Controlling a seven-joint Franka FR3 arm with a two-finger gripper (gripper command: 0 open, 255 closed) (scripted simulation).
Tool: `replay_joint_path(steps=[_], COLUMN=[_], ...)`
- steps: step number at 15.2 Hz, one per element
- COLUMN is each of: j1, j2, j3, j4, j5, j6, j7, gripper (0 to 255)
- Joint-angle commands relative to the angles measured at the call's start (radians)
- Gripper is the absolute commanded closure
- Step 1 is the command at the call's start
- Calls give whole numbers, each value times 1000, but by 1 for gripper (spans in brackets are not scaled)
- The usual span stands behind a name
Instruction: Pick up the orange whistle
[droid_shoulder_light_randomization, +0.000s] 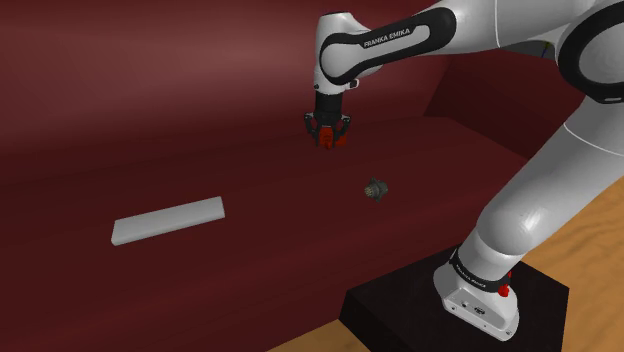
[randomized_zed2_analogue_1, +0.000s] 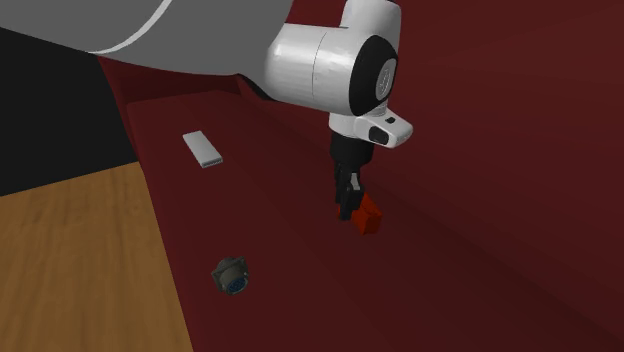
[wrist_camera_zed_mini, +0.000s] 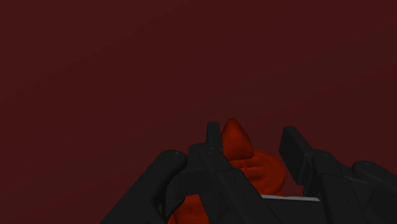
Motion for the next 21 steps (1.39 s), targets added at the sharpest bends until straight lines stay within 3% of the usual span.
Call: replay_joint_path(steps=[1,4,21], j1=[0,0,-4], j2=[0,-2,-33], j3=[0,0,-7], j4=[0,-3,169], j5=[0,0,4], j6=[0,1,-201], j7=[0,-1,1], gripper=[255,255,255])
